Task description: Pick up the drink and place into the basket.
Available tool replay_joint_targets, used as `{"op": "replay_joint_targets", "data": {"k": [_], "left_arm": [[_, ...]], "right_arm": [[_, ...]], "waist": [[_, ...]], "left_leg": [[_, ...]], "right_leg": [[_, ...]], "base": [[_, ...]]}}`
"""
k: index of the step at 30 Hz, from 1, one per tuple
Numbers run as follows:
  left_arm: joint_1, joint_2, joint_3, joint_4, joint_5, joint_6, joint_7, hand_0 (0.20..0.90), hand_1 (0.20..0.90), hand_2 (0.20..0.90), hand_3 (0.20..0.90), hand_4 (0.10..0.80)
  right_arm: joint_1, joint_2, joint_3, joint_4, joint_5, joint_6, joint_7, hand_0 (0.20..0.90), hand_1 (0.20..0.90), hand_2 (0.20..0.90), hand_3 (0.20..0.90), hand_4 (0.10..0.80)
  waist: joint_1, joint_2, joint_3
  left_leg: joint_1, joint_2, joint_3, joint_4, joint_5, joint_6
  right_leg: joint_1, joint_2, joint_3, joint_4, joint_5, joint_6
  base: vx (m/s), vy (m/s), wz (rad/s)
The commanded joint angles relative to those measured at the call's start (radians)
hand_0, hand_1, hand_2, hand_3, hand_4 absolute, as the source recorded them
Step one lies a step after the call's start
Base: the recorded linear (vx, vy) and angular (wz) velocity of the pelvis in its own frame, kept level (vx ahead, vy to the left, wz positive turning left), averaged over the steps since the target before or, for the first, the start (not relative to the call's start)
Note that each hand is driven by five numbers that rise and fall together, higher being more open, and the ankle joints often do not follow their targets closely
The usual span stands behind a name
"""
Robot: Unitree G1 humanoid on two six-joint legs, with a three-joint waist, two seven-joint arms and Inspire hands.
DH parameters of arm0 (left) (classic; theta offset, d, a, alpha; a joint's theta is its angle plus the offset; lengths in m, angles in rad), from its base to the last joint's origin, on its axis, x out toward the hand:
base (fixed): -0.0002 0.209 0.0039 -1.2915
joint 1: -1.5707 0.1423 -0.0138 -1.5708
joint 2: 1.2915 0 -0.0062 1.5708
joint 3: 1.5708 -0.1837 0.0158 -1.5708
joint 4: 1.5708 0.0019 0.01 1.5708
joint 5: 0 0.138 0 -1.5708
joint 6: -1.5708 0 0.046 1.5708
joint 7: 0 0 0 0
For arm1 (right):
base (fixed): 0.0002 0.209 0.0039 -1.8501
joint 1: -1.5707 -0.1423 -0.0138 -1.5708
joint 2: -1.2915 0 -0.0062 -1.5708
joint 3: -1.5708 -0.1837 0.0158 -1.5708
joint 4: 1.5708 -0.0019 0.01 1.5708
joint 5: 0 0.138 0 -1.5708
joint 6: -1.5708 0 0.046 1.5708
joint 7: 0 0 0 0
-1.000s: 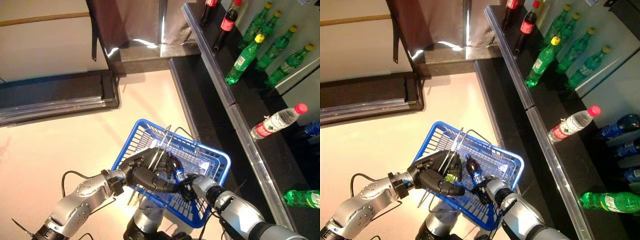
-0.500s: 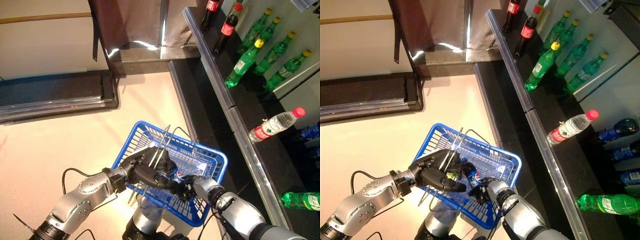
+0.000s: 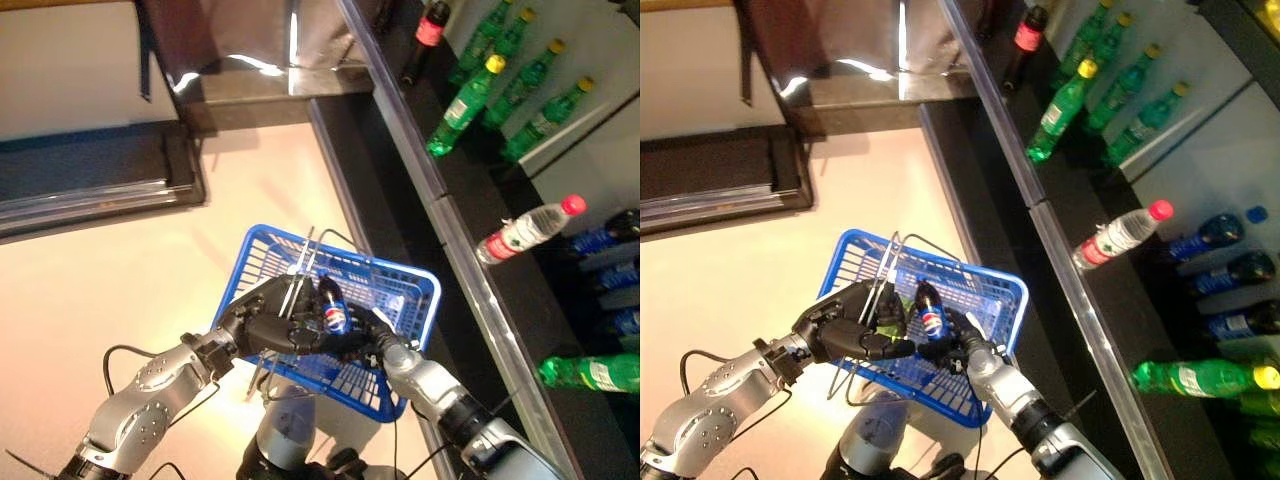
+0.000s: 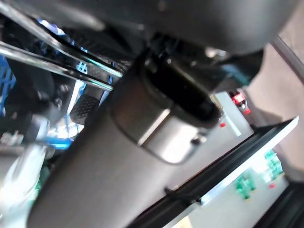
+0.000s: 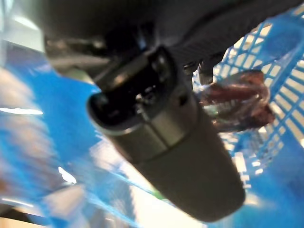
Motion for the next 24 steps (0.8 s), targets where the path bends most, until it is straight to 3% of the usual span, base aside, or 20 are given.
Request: {"op": "replay_joint_targets", "data": {"k": [1,6,11,18,21,24], "left_arm": [[-0.114,-0.116,0.252,-0.204,-0.199,-0.368,-0.035,0.3,0.3,0.3,0.2,0.1],[-0.032,-0.163,0.338,-0.118,-0.232,-0.388,-0.057,0.3,0.3,0.3,0.2,0.1],[0.027,-0.228,0.353,-0.085,-0.216,-0.44,-0.124,0.3,0.3,0.3,0.2,0.1],[0.089,-0.257,0.326,0.11,-0.001,-0.516,0.067,0.3,0.3,0.3,0.2,0.1],[0.115,-0.266,0.301,0.194,0.044,-0.551,0.149,0.3,0.3,0.3,0.2,0.1],[0.082,-0.267,0.236,0.328,0.048,-0.565,0.196,0.3,0.3,0.3,0.2,0.1]], "right_arm": [[0.049,-0.152,-0.049,-0.158,0.01,-0.058,0.038,0.9,0.9,0.9,0.9,0.8],[0.158,-0.166,-0.117,-0.354,0.093,-0.167,0.119,0.9,0.9,0.9,0.9,0.8],[0.223,-0.154,-0.158,-0.447,0.151,-0.27,0.247,0.9,0.9,0.9,0.9,0.8],[0.278,-0.114,-0.198,-0.465,0.369,-0.349,0.456,0.9,0.9,0.9,0.9,0.8],[0.326,-0.076,-0.221,-0.437,0.447,-0.377,0.561,0.9,0.9,0.9,0.9,0.8],[0.426,-0.056,-0.258,-0.386,0.479,-0.43,0.599,0.9,0.9,0.9,0.9,0.8]], "waist": [[-0.051,0.037,-0.06],[-0.074,0.024,-0.076],[-0.095,0.007,-0.106],[-0.136,0.003,-0.169],[-0.171,0.008,-0.203],[-0.256,0.026,-0.233]], "left_leg": [[0.025,-0.015,0.07,-0.015,0.019,0.086],[0.04,-0.006,0.091,-0.041,0.023,0.085],[0.06,-0.001,0.104,-0.08,0.03,0.086],[0.083,0.001,0.145,-0.128,0.033,0.099],[0.089,0.001,0.144,-0.169,0.042,0.109],[0.093,-0.015,0.076,-0.226,0.067,0.121]], "right_leg": [[-0.011,0.051,-0.009,-0.015,0.116,-0.065],[-0.006,0.069,0.023,-0.066,0.136,-0.053],[0.004,0.084,0.059,-0.135,0.166,-0.041],[0.02,0.073,0.119,-0.235,0.223,-0.004],[0.007,0.093,0.181,-0.254,0.222,-0.004],[-0.043,0.183,0.328,-0.231,0.185,-0.051]], "base": [[-0.063,0.047,-0.16],[-0.021,-0.013,-0.15],[-0.022,-0.016,-0.12],[-0.019,0.034,-0.13],[-0.075,0.004,-0.15],[-0.031,-0.033,0.35]]}}
